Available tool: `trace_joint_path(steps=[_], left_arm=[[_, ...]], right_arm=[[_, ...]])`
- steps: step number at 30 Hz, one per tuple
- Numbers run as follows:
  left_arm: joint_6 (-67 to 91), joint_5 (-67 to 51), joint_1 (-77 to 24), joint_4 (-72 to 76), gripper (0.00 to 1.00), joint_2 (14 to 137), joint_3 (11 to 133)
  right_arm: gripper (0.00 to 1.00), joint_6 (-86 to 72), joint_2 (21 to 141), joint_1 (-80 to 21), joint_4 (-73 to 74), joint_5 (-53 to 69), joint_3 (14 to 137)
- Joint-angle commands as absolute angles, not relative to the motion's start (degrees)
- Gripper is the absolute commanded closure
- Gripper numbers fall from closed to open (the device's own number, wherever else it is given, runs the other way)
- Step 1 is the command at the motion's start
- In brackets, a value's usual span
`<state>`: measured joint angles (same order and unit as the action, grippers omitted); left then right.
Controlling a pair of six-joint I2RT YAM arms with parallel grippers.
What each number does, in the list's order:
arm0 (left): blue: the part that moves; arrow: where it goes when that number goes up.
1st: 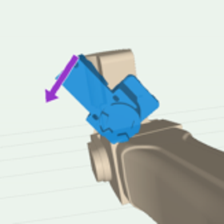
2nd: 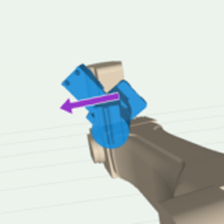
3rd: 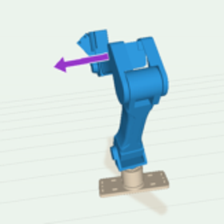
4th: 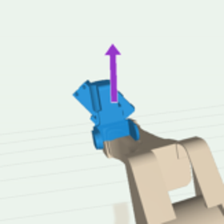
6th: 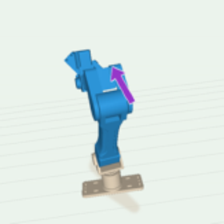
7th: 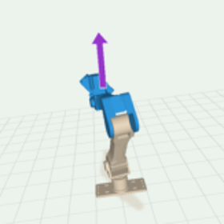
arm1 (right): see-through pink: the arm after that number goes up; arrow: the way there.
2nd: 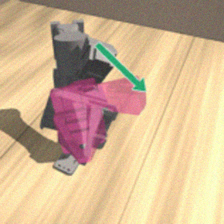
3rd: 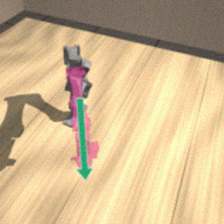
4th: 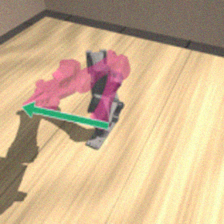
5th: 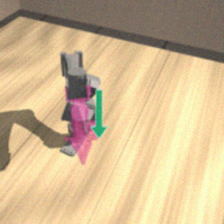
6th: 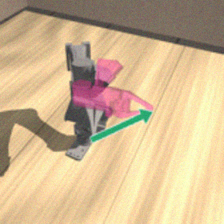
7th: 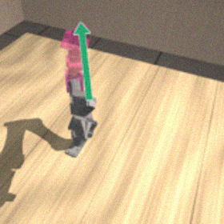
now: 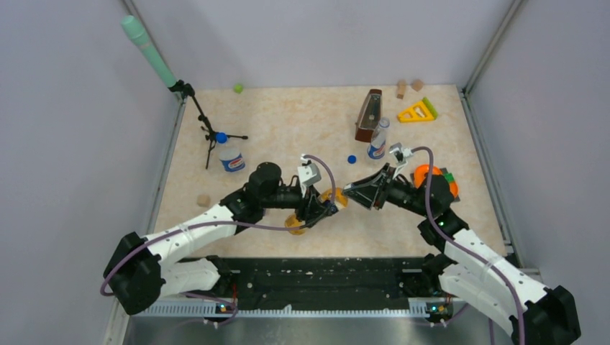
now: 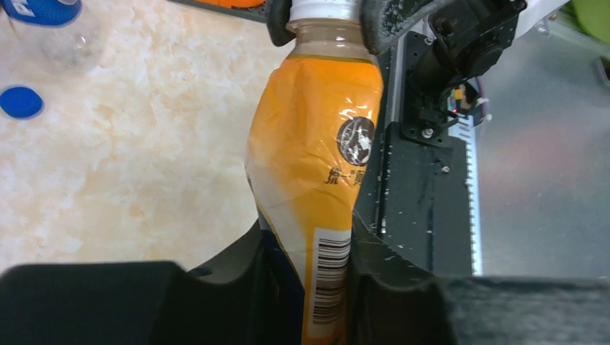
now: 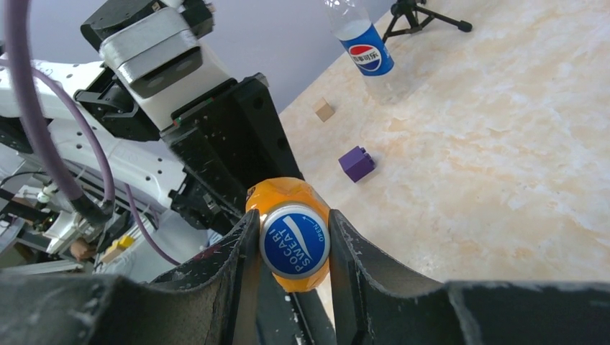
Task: Unscrew the bottle caps
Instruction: Unscrew the bottle cap from the plastic bottle.
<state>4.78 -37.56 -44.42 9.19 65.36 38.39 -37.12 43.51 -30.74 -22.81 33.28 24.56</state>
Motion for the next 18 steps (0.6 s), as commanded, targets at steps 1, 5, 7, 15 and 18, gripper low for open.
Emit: trace_joint_path(steps=[1,5,7,15,18], left_arm=[[3.9,-37.4,-44.2,9.4,0.86,64.7,39.7],[1.4,-35.6,-44.2,6.2,0.95,64.6,40.3],[0.5,-32.6,-44.3,4.2,0.98,63.9,40.3],[-14.0,-11.7,-50.1,-6.8,1.0,59.8,38.2],[-17.8,-3.8,-52.5,-7.5,1.0,58.2,37.1]], right_arm=[[1.0,-37.3,42.2,-31.0,-27.4,34.4,24.1],[1.0,-35.3,42.1,-31.0,-23.7,35.6,24.6],[0.87,-33.5,42.2,-31.1,-20.2,36.2,25.2],[0.49,-30.9,41.8,-31.0,-8.5,33.8,28.6],[0.48,-32.7,42.8,-31.0,-9.1,35.8,28.4]])
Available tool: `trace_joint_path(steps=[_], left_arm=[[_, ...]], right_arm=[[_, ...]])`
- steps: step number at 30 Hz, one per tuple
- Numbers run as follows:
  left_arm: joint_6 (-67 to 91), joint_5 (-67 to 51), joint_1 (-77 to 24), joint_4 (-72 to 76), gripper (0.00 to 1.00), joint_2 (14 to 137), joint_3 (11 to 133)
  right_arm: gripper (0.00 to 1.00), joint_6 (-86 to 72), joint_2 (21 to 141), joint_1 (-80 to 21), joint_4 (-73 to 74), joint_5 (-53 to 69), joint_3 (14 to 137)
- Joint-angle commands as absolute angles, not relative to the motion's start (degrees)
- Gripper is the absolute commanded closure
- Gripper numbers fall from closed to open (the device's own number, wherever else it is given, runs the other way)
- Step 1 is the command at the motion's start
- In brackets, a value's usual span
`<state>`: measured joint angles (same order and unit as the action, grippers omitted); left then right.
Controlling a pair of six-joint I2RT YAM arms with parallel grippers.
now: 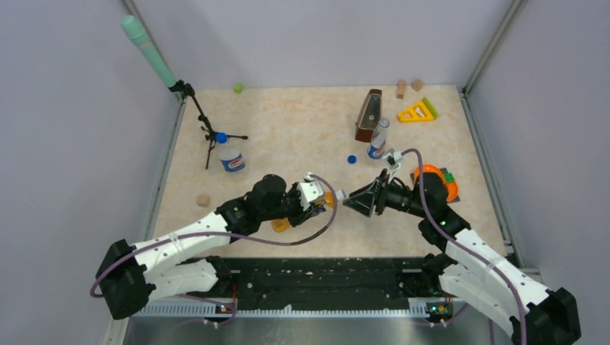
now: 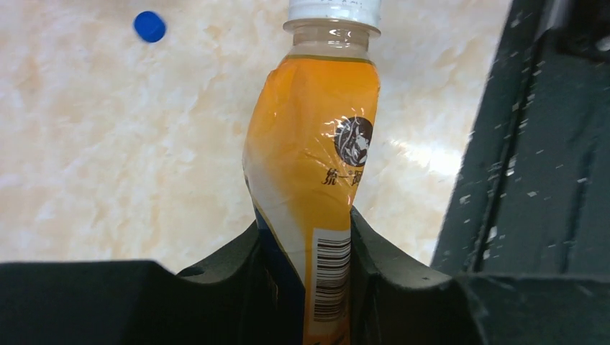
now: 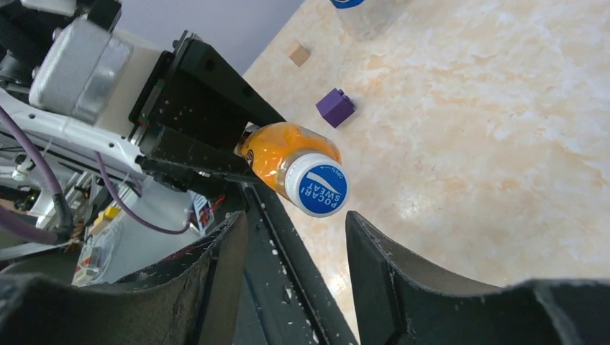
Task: Unscrew the bottle caps
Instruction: Unscrew the bottle cap from the plastic bottle.
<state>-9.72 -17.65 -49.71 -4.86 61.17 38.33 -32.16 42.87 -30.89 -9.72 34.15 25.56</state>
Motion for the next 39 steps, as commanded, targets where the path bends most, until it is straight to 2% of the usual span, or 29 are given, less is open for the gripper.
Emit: trace_joint_path(steps=[1,5,10,23,33,34,35,39], left_arm=[[-19.8,-2.8,-53.5,-7.5,1.0,57.6,36.6],[-25.6,5.5,-57.9,-3.2,1.0,55.8,33.3],[-28.1,7.8,-59.6,3.5,1.0,54.4,30.6],[-30.4,7.2,-60.5,6.5,1.0,54.1,28.6],[-31.1,5.4,-60.7,6.6,1.0,53.4,28.2],[-31.1,5.5,-60.6,6.5,1.0,53.4,28.2],[-31.0,5.8,-60.6,6.4,1.0,53.4,28.2],[-30.9,6.2,-60.7,6.1,1.0,53.0,28.2]], right_arm=[[0.48,-33.4,43.3,-31.0,-9.4,36.6,28.3],[0.49,-37.8,45.2,-31.0,-13.3,38.1,26.7],[0.51,-40.3,50.0,-31.0,-15.2,40.2,27.0],[0.51,-45.4,55.8,-31.0,-23.8,41.4,25.8],[0.53,-46.2,58.8,-31.0,-24.9,39.1,26.6],[0.56,-46.3,59.1,-31.0,-25.3,39.4,26.6],[0.63,-46.3,59.4,-31.0,-25.5,39.7,26.6],[0.69,-46.2,59.3,-31.0,-26.6,41.5,26.4]])
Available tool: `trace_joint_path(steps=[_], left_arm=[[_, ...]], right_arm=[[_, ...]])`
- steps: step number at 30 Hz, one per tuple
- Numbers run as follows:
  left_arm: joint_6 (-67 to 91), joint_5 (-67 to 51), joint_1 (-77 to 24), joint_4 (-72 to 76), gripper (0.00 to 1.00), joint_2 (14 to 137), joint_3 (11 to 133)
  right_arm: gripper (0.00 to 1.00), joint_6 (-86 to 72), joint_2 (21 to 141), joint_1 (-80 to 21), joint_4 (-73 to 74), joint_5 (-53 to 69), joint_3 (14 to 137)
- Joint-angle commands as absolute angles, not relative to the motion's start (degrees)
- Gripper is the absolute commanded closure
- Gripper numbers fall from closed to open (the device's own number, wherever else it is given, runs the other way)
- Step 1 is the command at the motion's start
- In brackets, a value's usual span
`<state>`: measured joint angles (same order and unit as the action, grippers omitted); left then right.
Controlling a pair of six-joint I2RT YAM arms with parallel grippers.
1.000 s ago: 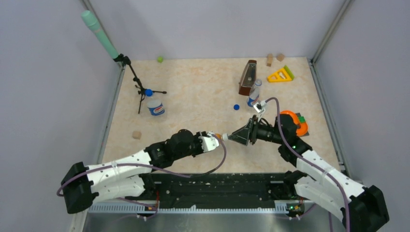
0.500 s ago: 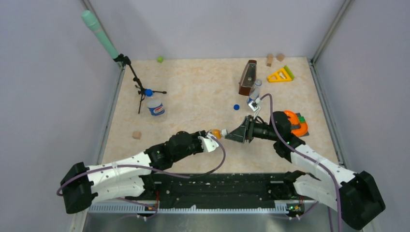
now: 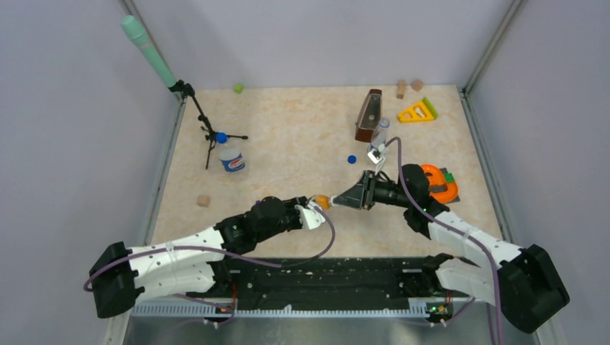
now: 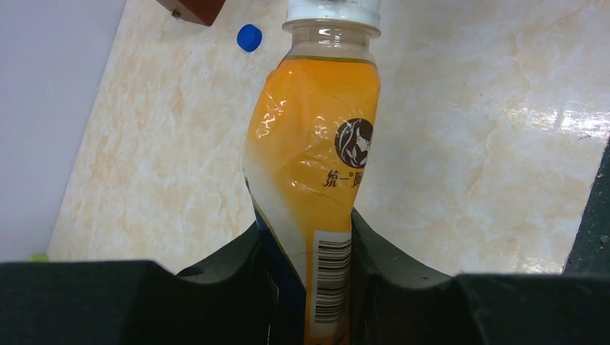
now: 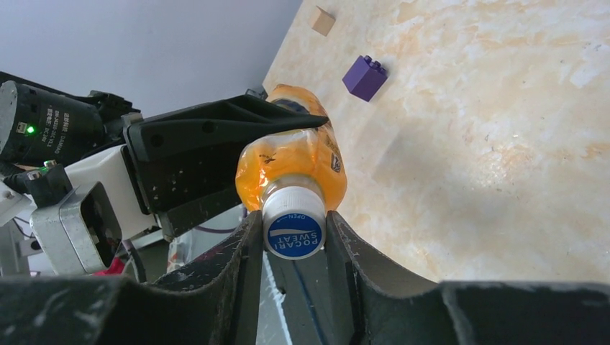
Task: Unscrew the bottle caps
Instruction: Unscrew the bottle cap from the plastic bottle.
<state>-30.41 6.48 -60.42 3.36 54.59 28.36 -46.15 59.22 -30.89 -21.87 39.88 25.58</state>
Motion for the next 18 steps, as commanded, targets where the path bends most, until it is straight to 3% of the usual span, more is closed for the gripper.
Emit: trace_joint_path(steps=[1,7,13,18], left_arm=[[-31.0,6.0,-60.7,6.1,1.0,52.9,28.1],[-30.9,5.0,-60.7,6.3,1.0,52.7,28.1],[-30.6,4.7,-60.7,6.2,1.0,53.7,28.5],[-30.5,4.2,-60.7,7.2,1.0,53.5,28.1]], right_arm=[[0.69,-46.1,59.3,-31.0,-26.8,42.1,26.3],[0.64,-44.0,58.6,-31.0,-25.4,43.6,26.5],[0.68,-43.9,58.5,-31.0,-25.6,44.2,26.3],[0.55,-43.9,58.8,-31.0,-25.8,44.7,26.0]])
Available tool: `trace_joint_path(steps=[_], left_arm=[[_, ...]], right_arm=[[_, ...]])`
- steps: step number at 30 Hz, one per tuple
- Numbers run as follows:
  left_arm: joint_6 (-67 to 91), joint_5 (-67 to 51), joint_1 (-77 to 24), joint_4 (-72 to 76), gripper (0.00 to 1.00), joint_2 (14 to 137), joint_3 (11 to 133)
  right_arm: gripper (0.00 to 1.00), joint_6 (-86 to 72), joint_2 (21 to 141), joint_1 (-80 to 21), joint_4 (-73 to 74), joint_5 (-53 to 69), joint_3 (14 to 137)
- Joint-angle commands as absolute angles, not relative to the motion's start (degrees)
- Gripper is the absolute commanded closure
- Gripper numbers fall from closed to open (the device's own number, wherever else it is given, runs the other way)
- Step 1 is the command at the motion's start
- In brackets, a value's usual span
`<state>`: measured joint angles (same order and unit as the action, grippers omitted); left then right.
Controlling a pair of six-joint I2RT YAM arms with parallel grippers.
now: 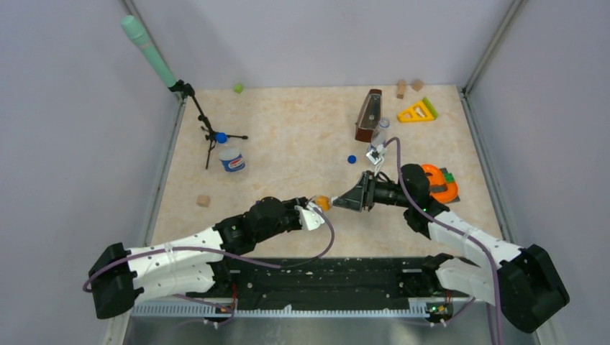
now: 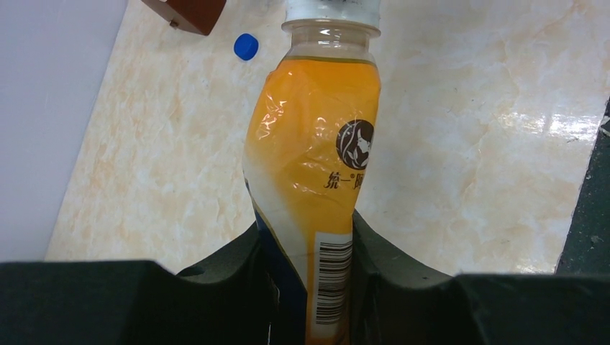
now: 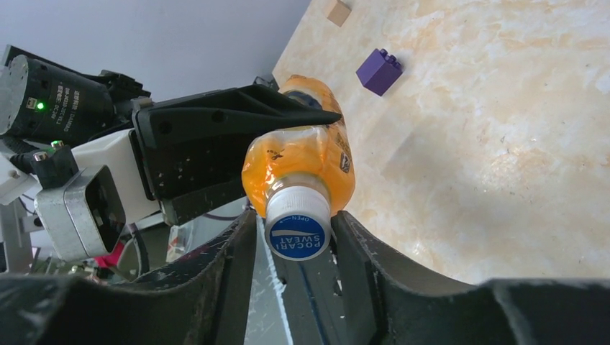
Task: Unscrew the bottle caps
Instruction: Unscrew the bottle cap from the plastic bottle.
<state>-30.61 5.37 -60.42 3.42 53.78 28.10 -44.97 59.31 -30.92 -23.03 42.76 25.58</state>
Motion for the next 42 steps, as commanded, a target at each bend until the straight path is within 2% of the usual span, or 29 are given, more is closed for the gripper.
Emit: trace_joint_path(steps=[1,4,10,12,14,16,20,22,27,33,42], left_arm=[[-30.5,4.2,-60.7,7.4,1.0,53.4,28.0],[-30.5,4.0,-60.7,7.4,1.0,53.4,28.0],[-30.4,4.8,-60.7,6.9,1.0,53.2,27.8],[-30.4,5.0,-60.7,7.0,1.0,53.1,27.8],[-30.2,5.1,-60.7,6.6,1.0,53.1,27.9],[-30.0,5.1,-60.7,6.5,1.0,53.2,27.9],[-29.2,5.2,-60.7,5.7,1.0,53.8,28.4],[-26.9,5.2,-60.7,4.5,1.0,54.0,29.0],[-23.7,1.8,-60.6,0.9,1.0,53.0,30.7],[-20.2,-13.9,-57.6,-3.1,1.0,51.1,32.8],[-19.5,-24.8,-55.8,-7.6,1.0,50.3,35.4]], right_arm=[[0.54,-43.9,58.8,-31.0,-26.1,44.9,26.0],[0.55,-43.7,58.5,-31.0,-26.1,44.3,25.8],[0.67,-43.3,58.5,-31.0,-25.8,44.7,25.8],[0.6,-42.7,58.5,-31.0,-25.0,45.0,26.1],[0.57,-42.3,58.3,-31.1,-24.4,45.1,26.1],[0.64,-42.2,58.1,-31.0,-24.3,44.8,26.1],[0.91,-42.0,57.5,-31.0,-24.7,44.8,25.8],[1.0,-41.2,56.8,-31.0,-25.2,44.6,25.2],[1.0,-35.6,53.9,-31.0,-24.2,45.9,24.6],[1.0,-24.3,49.0,-31.0,-19.0,47.3,24.5],[1.0,-18.7,46.0,-31.1,-27.5,50.6,22.1]])
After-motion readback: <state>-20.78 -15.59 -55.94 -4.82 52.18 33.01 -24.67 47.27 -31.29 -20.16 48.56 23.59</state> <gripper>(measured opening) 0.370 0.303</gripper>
